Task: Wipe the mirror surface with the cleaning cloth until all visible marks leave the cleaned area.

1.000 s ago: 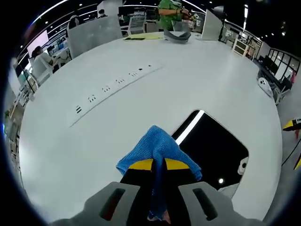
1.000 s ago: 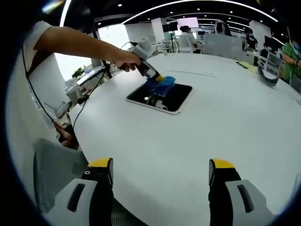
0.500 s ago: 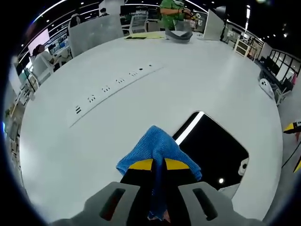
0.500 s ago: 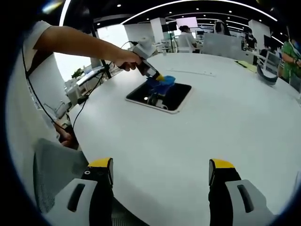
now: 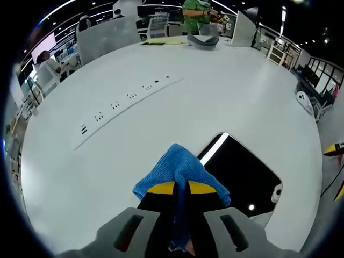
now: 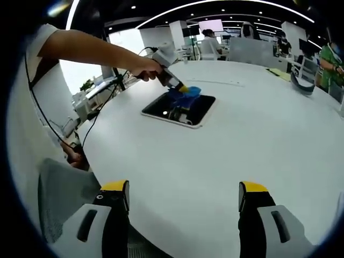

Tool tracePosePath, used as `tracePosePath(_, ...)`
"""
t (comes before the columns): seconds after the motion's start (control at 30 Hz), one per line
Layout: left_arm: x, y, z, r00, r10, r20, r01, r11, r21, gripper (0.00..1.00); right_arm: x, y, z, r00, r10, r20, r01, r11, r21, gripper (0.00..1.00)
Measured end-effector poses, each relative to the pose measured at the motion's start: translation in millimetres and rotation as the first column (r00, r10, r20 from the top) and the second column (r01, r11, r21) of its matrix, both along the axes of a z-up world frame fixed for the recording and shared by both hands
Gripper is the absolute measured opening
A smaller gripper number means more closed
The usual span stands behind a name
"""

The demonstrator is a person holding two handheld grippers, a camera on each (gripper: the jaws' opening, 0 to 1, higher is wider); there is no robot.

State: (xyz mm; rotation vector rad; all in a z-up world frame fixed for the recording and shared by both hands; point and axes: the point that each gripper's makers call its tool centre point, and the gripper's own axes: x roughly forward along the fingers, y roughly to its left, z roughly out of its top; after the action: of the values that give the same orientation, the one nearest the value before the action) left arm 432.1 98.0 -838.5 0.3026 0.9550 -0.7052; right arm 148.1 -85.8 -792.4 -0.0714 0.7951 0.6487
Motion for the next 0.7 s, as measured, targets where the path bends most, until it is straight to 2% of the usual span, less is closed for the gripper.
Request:
tracePosePath(0.3,-0.3,-13,-0.3,1.0,-0.007,-0.002,0.007,1.0,-0.006,0.06,1,-3,1.3,1.0,-0.004,0.002,0.004,1.0,-0.002,0.83)
tracePosePath(0.7,-1.8,-13,-0.1,1.0,0.011,-0.002,-0.011,1.0,0.005,0.05,1,-5,0.1,1.0,-0.005,-0.002,0.005,1.0,-0.005,0.82)
